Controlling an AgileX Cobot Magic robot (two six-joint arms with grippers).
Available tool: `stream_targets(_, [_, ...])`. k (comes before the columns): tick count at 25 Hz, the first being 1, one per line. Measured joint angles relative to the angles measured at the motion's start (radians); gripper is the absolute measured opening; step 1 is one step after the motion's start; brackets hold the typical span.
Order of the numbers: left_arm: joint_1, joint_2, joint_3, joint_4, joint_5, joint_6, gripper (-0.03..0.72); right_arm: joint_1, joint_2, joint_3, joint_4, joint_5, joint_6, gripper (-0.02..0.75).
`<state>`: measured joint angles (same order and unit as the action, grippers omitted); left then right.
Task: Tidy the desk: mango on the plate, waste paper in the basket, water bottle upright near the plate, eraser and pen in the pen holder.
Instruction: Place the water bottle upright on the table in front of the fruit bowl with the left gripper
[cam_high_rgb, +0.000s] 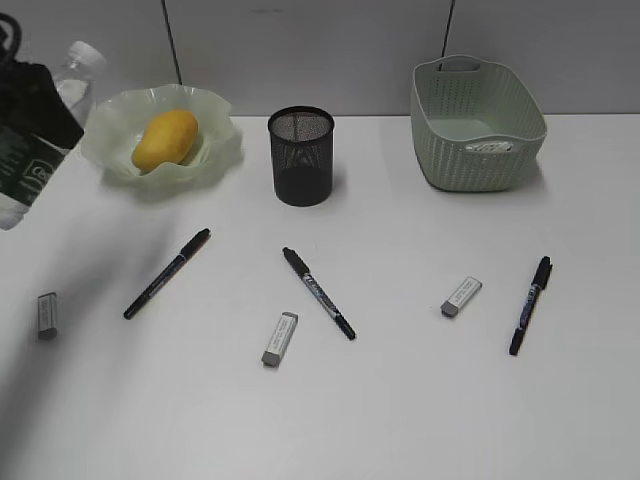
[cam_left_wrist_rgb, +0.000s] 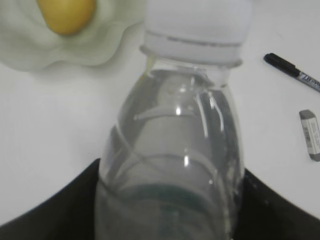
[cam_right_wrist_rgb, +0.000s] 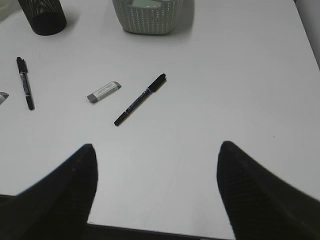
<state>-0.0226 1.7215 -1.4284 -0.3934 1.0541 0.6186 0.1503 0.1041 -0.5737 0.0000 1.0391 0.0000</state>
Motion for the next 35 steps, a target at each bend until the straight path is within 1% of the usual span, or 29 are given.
stream_targets(4, [0.07,-0.097,0.166,-0.101,-0.125,0.019,0.511,0.0,0.0,0.0,0.007,0.001,0.0,0.585])
stream_targets(6, [0.08,-0.157,0.265,-0.163,-0.245,0.056,0.511,0.0,0.0,0.0,0.007,0.002,0.0,0.585])
stream_targets(9, [0.08,-0.224,0.403,-0.281,-0.464,0.103,0.511,0.0,0.0,0.0,0.007,0.004,0.0,0.585])
stream_targets(12, [0.077,-0.241,0.494,-0.412,-0.695,0.117,0.511,0.0,0.0,0.0,0.007,0.005,0.0,0.585])
stream_targets(15, [0.058,-0.222,0.543,-0.49,-0.886,0.12,0.511,0.0,0.0,0.0,0.007,0.005,0.0,0.585])
stream_targets(17, [0.024,-0.195,0.551,-0.515,-1.002,0.122,0.511,0.0,0.0,0.0,0.007,0.005,0.0,0.585])
stream_targets(22, [-0.125,-0.119,0.552,-0.542,-1.294,0.116,0.511,0.0,0.0,0.0,0.007,0.003,0.0,0.585])
stream_targets(25, [-0.185,-0.056,0.552,-0.545,-1.438,0.067,0.511,0.0,0.0,0.0,0.007,-0.005,0.0,0.585])
stream_targets(27, [-0.202,-0.012,0.552,-0.545,-1.498,0.001,0.511,0.0,0.0,0.0,0.007,-0.012,0.0,0.585])
stream_targets(30, [-0.207,0.05,0.552,-0.519,-1.562,-0.111,0.511,0.0,0.0,0.0,0.0,-0.019,0.0,0.585])
stream_targets(35, [-0.207,0.12,0.552,-0.408,-1.659,-0.314,0.511,0.0,0.0,0.0,0.0,-0.022,0.0,0.585])
